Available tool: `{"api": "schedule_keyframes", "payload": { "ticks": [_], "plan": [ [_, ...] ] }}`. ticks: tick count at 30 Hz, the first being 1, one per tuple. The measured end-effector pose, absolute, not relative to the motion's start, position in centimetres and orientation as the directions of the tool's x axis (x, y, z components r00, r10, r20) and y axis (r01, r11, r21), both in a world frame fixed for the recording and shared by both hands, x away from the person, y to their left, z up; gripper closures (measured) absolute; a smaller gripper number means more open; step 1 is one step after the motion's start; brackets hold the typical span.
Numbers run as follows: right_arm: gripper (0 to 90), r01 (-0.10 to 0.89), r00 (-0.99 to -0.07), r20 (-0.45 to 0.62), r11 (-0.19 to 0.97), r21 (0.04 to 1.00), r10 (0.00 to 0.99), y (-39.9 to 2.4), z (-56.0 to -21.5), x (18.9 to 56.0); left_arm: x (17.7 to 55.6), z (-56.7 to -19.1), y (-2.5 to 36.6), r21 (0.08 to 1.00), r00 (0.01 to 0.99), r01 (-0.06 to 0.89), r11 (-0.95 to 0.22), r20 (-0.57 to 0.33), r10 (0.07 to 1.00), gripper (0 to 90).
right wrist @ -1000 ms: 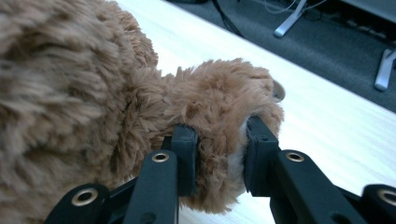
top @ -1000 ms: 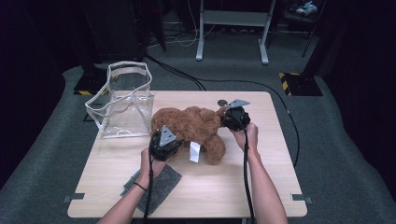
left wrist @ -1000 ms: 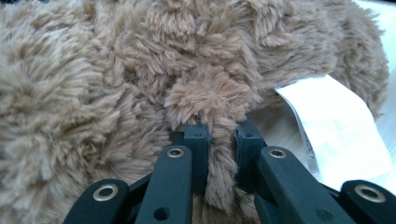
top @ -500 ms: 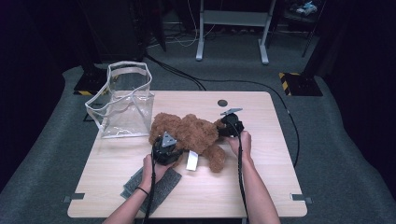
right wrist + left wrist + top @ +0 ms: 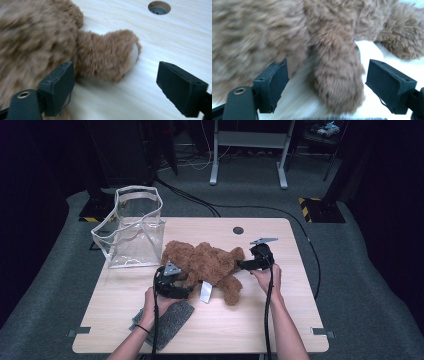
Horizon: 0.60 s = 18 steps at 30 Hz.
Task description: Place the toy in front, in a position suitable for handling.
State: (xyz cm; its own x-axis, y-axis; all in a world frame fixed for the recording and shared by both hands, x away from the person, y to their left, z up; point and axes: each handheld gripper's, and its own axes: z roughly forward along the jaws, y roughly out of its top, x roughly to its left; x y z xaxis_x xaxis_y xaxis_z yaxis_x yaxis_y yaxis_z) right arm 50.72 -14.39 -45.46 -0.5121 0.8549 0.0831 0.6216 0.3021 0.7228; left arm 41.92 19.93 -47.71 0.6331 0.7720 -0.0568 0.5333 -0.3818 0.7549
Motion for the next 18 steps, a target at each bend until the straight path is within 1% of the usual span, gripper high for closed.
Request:
{"api": "schedule_keyframes", "payload": {
  "ticks": [5, 6, 11, 13, 14, 18],
  "plan": [
    [8.5, 0.635, -0.503, 0.099, 0.289, 0.717, 0.859, -15.9, -45.9, 48.5, 40.9, -47.7, 21.4, 0.737, 0.620, 0.543, -0.402, -0.029, 0.784, 13.5],
    [7.4, 0.636, -0.494, 0.093, 0.286, 0.717, 0.865, -16.5, -46.2, 47.6, 40.7, -47.6, 21.8, 0.732, 0.624, 0.544, -0.410, -0.026, 0.781, 11.9],
    [5.6, 0.642, -0.467, 0.095, 0.264, 0.720, 0.879, -17.9, -46.8, 45.9, 39.5, -47.9, 23.0, 0.711, 0.619, 0.561, -0.424, -0.021, 0.785, 9.4],
    [4.9, 0.650, -0.448, 0.091, 0.255, 0.716, 0.889, -18.6, -47.3, 45.0, 38.9, -48.2, 23.2, 0.697, 0.620, 0.567, -0.438, -0.011, 0.785, 8.1],
    [4.4, 0.651, -0.443, 0.079, 0.261, 0.712, 0.893, -19.0, -47.6, 44.6, 38.6, -48.5, 23.3, 0.706, 0.613, 0.565, -0.427, -0.013, 0.790, 7.5],
    [2.2, 0.685, -0.373, 0.074, 0.221, 0.694, 0.925, -20.8, -49.0, 42.5, 37.2, -49.3, 23.6, 0.691, 0.616, 0.573, -0.440, -0.009, 0.788, 7.5]
  ]
}}
